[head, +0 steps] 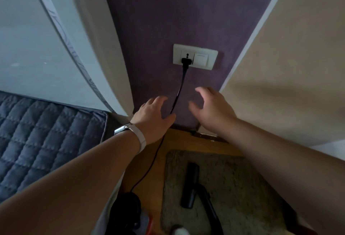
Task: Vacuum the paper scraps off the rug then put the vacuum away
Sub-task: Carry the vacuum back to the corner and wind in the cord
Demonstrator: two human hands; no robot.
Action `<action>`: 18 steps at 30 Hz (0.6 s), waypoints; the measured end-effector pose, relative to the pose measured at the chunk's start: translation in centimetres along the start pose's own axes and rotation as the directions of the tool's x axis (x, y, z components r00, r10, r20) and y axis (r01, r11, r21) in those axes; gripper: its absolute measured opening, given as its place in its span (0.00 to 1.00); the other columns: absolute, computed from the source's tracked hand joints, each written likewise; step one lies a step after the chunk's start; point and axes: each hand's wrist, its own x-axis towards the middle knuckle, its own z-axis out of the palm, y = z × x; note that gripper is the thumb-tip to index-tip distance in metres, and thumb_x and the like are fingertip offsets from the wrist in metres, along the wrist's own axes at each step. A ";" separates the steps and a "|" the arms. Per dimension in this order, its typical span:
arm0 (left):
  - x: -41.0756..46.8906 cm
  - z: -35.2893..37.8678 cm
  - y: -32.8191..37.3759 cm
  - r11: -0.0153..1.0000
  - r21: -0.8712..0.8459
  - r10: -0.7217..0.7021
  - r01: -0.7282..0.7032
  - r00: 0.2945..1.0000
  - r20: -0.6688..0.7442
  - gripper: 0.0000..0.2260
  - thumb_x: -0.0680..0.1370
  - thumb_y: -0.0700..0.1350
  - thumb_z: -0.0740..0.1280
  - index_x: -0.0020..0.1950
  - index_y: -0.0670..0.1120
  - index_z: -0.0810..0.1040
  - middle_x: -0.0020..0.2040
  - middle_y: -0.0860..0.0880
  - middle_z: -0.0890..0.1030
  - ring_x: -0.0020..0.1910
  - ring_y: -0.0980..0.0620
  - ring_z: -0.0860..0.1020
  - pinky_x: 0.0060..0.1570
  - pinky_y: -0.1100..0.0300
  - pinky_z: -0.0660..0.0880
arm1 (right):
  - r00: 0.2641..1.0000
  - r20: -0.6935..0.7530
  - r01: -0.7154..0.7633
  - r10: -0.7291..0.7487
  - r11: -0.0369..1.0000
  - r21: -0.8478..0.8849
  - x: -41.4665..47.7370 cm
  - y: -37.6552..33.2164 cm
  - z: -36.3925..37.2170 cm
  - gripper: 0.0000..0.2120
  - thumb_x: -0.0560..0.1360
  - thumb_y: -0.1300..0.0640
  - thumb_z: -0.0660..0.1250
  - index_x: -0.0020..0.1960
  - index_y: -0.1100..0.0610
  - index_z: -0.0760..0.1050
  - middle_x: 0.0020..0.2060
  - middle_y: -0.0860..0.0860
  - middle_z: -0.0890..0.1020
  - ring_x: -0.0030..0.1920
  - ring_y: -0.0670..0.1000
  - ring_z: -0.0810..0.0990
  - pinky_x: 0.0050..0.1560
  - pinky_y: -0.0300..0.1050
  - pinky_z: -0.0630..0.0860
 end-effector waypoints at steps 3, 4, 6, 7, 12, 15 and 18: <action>2.1 0.6 0.7 0.999 -0.029 -0.022 0.023 0.999 0.036 0.26 0.78 0.60 0.63 0.74 0.54 0.63 0.68 0.50 0.73 0.64 0.48 0.74 0.62 0.47 0.74 | 0.999 -0.035 0.018 -0.015 0.997 0.069 2.7 -0.9 -0.2 0.27 0.81 0.40 0.59 0.76 0.51 0.64 0.71 0.50 0.70 0.67 0.54 0.73 0.60 0.50 0.74; 2.7 0.8 0.9 0.997 -0.059 -0.042 0.045 0.998 0.048 0.24 0.79 0.60 0.62 0.73 0.54 0.64 0.65 0.50 0.75 0.61 0.48 0.76 0.60 0.47 0.75 | 0.999 -0.043 -0.007 0.012 0.992 0.125 3.6 -1.3 -0.1 0.27 0.81 0.40 0.58 0.75 0.52 0.65 0.70 0.49 0.71 0.65 0.53 0.74 0.58 0.49 0.74; 3.3 1.2 1.1 0.986 -0.140 -0.083 0.090 0.995 0.056 0.20 0.80 0.59 0.60 0.69 0.52 0.69 0.59 0.50 0.79 0.54 0.50 0.78 0.56 0.48 0.77 | 0.996 -0.047 -0.071 0.082 0.976 0.205 5.2 -2.0 0.0 0.25 0.80 0.39 0.58 0.70 0.52 0.69 0.61 0.49 0.78 0.57 0.52 0.79 0.50 0.47 0.75; 3.6 1.4 1.1 0.980 -0.174 -0.090 0.099 0.994 0.054 0.17 0.81 0.58 0.59 0.67 0.52 0.71 0.56 0.51 0.80 0.51 0.51 0.79 0.53 0.49 0.78 | 0.993 -0.060 -0.087 0.103 0.971 0.221 5.9 -2.3 0.1 0.22 0.80 0.38 0.58 0.65 0.53 0.72 0.53 0.49 0.80 0.50 0.51 0.80 0.42 0.46 0.73; 3.9 2.9 1.1 0.950 -0.308 -0.039 0.044 0.999 0.024 0.11 0.83 0.52 0.56 0.49 0.51 0.76 0.42 0.51 0.81 0.42 0.50 0.80 0.50 0.45 0.78 | 0.982 -0.174 -0.028 0.075 0.966 0.258 7.5 -3.1 1.2 0.20 0.82 0.44 0.58 0.34 0.51 0.64 0.29 0.47 0.71 0.30 0.46 0.70 0.28 0.44 0.59; 3.6 3.7 0.8 0.935 -0.355 -0.014 0.014 1.000 0.004 0.11 0.83 0.51 0.55 0.45 0.50 0.73 0.37 0.49 0.79 0.36 0.49 0.77 0.44 0.44 0.78 | 0.973 -0.223 -0.002 0.060 0.968 0.250 7.4 -3.2 1.9 0.20 0.83 0.47 0.57 0.33 0.51 0.63 0.28 0.47 0.69 0.28 0.46 0.68 0.28 0.44 0.58; 3.1 3.6 1.0 0.923 -0.384 0.016 -0.030 0.999 -0.040 0.11 0.84 0.49 0.55 0.46 0.47 0.71 0.36 0.49 0.74 0.32 0.51 0.71 0.35 0.48 0.73 | 0.964 -0.263 0.029 0.049 0.958 0.285 7.1 -3.2 2.3 0.21 0.84 0.50 0.56 0.33 0.51 0.61 0.27 0.46 0.67 0.27 0.45 0.66 0.28 0.43 0.57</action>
